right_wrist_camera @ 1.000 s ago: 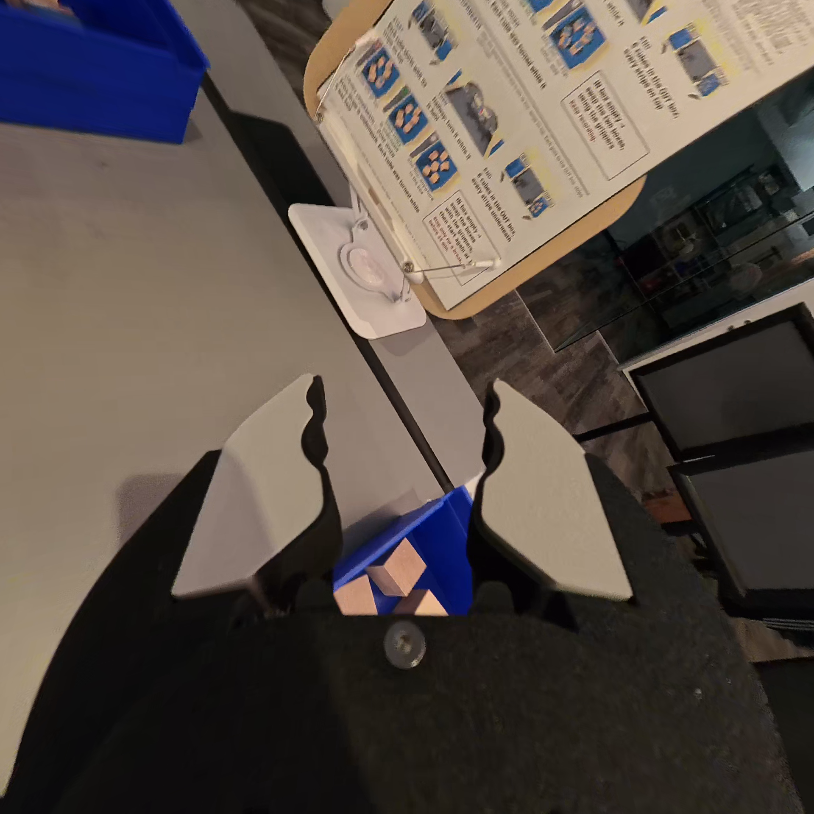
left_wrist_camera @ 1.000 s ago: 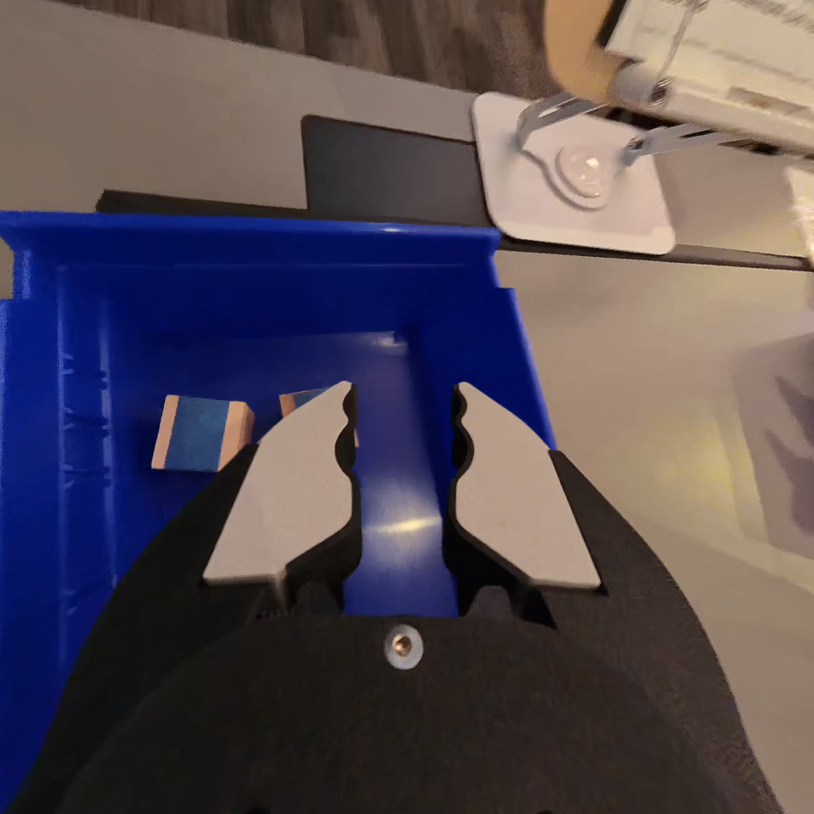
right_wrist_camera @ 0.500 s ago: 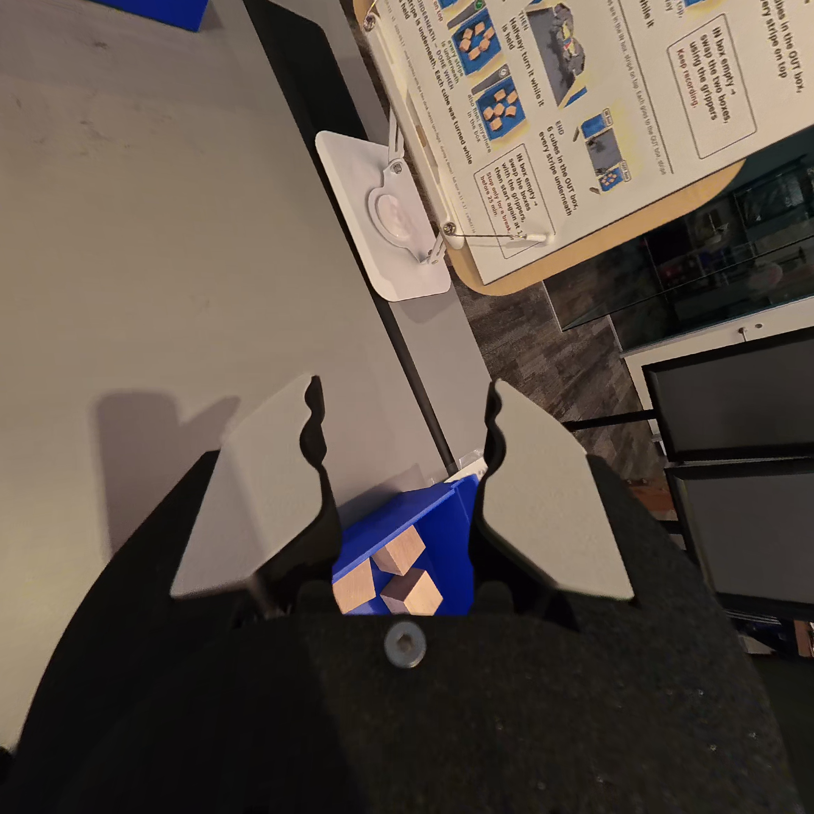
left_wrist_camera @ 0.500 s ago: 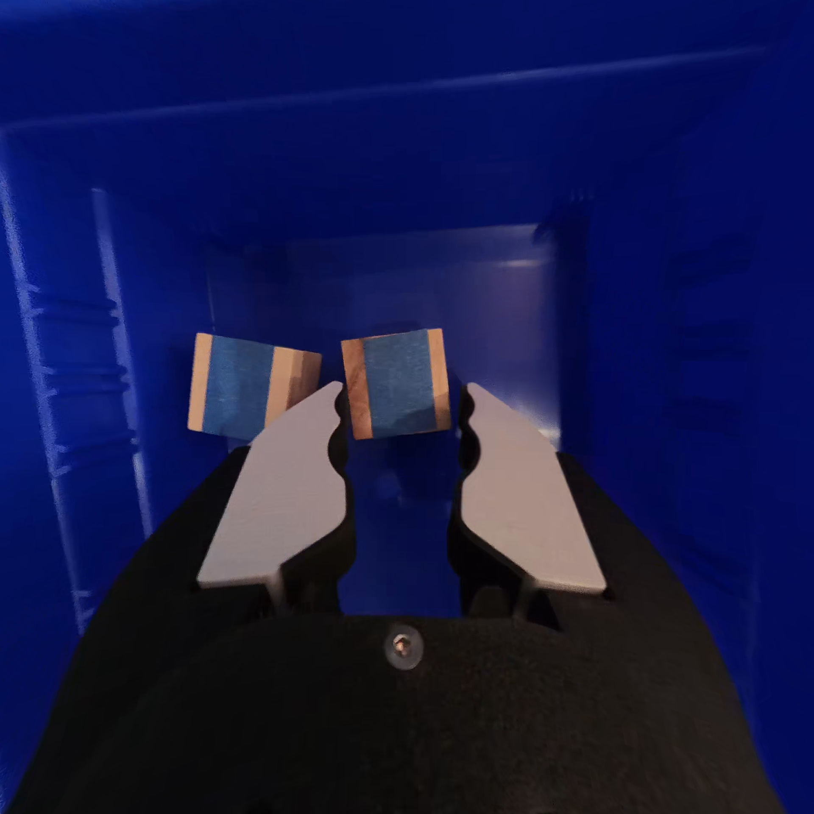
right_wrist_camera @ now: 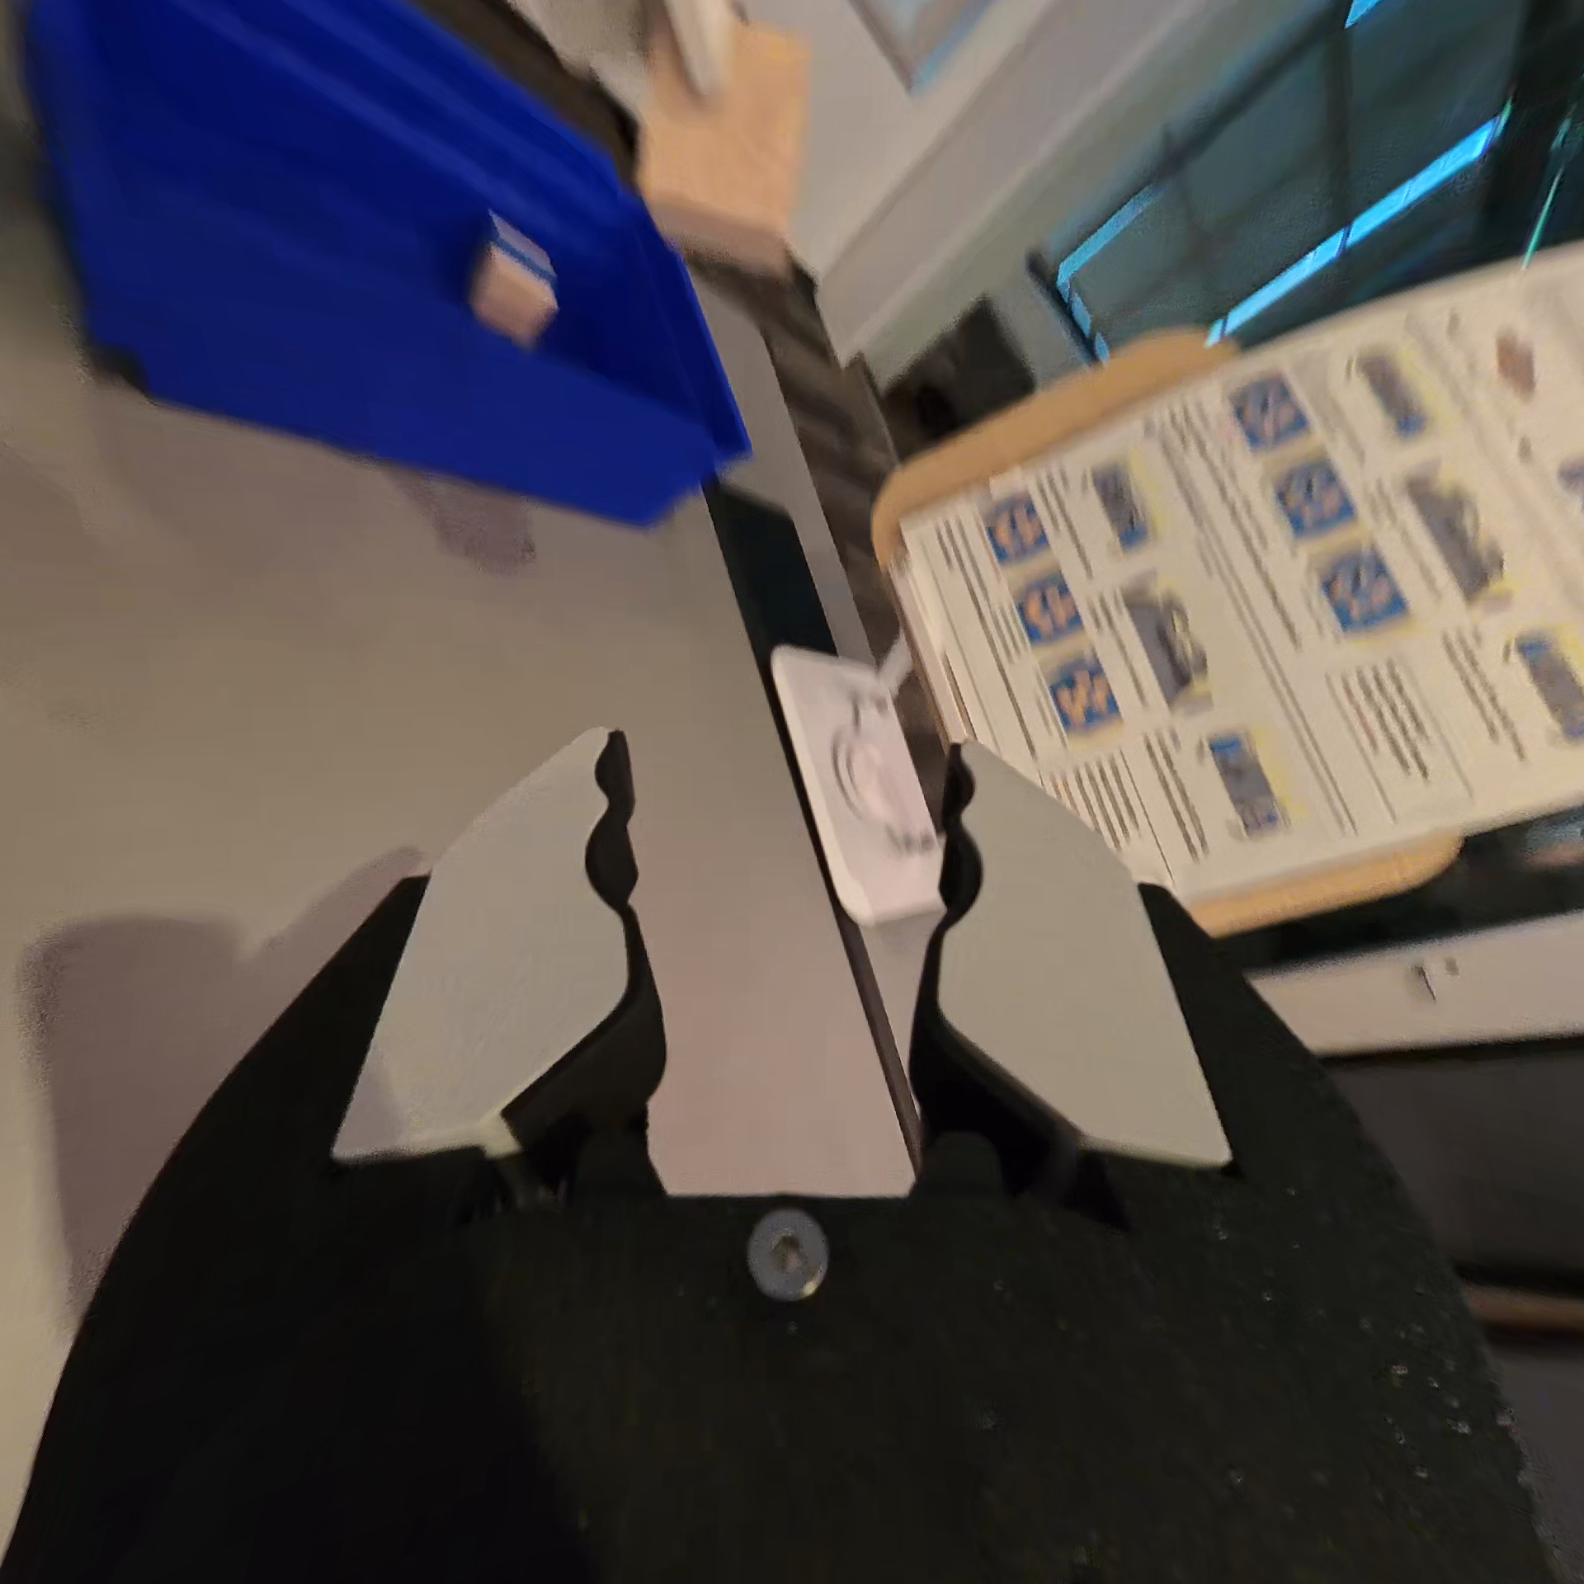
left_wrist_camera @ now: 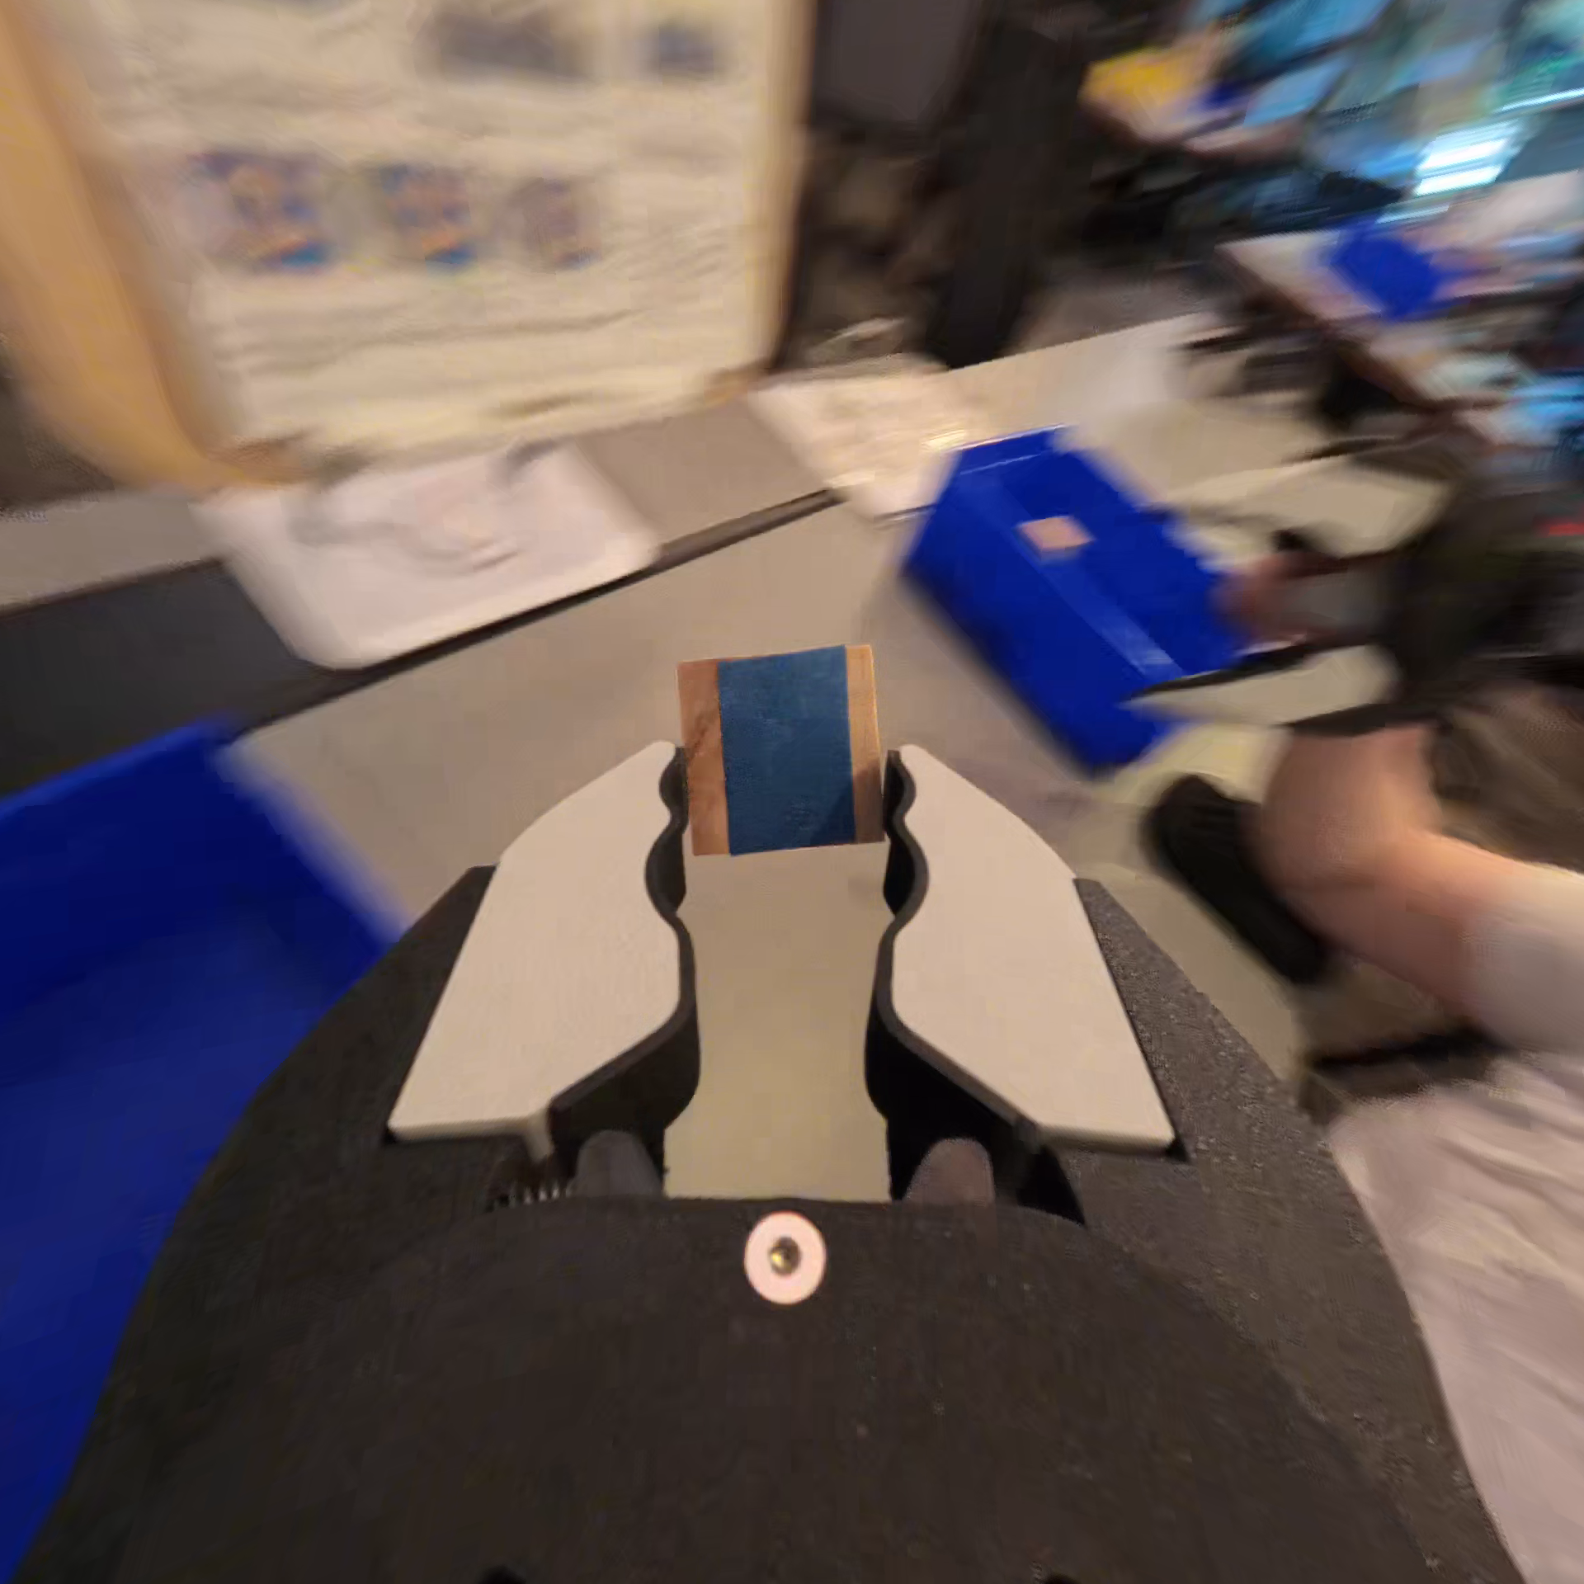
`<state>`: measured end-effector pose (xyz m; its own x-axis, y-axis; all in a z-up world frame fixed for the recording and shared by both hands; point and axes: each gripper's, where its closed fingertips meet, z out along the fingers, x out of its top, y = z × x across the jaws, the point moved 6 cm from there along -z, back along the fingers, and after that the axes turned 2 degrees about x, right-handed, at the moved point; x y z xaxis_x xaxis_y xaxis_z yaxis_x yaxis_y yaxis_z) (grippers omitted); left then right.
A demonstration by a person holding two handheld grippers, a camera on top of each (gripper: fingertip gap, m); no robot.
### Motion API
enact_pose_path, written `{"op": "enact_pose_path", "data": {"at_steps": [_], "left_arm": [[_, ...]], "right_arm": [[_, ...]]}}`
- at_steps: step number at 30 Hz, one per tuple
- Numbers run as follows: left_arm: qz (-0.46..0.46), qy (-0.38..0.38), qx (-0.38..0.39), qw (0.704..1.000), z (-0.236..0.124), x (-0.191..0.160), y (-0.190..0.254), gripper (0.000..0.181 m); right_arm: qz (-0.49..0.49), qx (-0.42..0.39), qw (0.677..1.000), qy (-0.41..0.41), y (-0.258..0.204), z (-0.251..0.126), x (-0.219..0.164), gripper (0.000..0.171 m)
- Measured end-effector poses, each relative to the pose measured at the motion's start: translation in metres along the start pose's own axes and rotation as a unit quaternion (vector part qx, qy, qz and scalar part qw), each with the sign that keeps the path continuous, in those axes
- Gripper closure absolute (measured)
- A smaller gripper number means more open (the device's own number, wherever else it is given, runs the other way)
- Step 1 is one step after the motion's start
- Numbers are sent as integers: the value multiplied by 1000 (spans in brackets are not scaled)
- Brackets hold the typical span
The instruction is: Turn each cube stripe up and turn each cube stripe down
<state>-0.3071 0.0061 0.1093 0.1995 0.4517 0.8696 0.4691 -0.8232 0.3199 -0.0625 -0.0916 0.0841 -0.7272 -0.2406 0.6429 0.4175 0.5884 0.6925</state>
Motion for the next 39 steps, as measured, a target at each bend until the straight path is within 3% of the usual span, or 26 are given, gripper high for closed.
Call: {"op": "enact_pose_path", "data": {"at_steps": [2, 4, 9, 11, 16, 21, 28, 30, 33, 36, 39], "left_arm": [[20, 32, -139, 990, 12, 8, 54, 138], [7, 36, -225, 974, 29, 8, 86, 138], [-43, 15, -326, 944, 63, -3, 117, 139], [-66, 19, -345, 936, 65, -2, 117, 139], [-55, 5, -330, 943, 71, -6, 116, 139], [-47, -19, -346, 937, 76, -12, 123, 139], [-71, -41, -366, 927, 79, -13, 120, 138], [-66, -30, -363, 929, 73, -10, 117, 137], [-38, -30, -338, 940, 63, -9, 113, 139], [-15, -39, -330, 943, 55, -9, 114, 141], [-11, -47, -331, 942, 55, -11, 113, 142]], "right_arm": [[4, -11, 998, 57, -21, 6, 23, 101], [23, -33, 994, 100, -33, 9, 36, 100], [75, -122, 975, 171, -25, -2, 37, 114], [75, -127, 973, 178, -21, -5, 36, 120], [29, -163, 969, 185, -16, -12, 37, 112], [-28, -145, 970, 194, -24, -13, 39, 124], [1, -34, 988, 148, -1, -28, 30, 125], [-4, -44, 996, 82, 29, -52, 11, 124], [63, -9, 994, -93, 69, -102, -63, 125], [133, -13, 962, -240, 91, -137, -165, 125], [217, 58, 919, -323, 80, -142, -257, 125]]}}
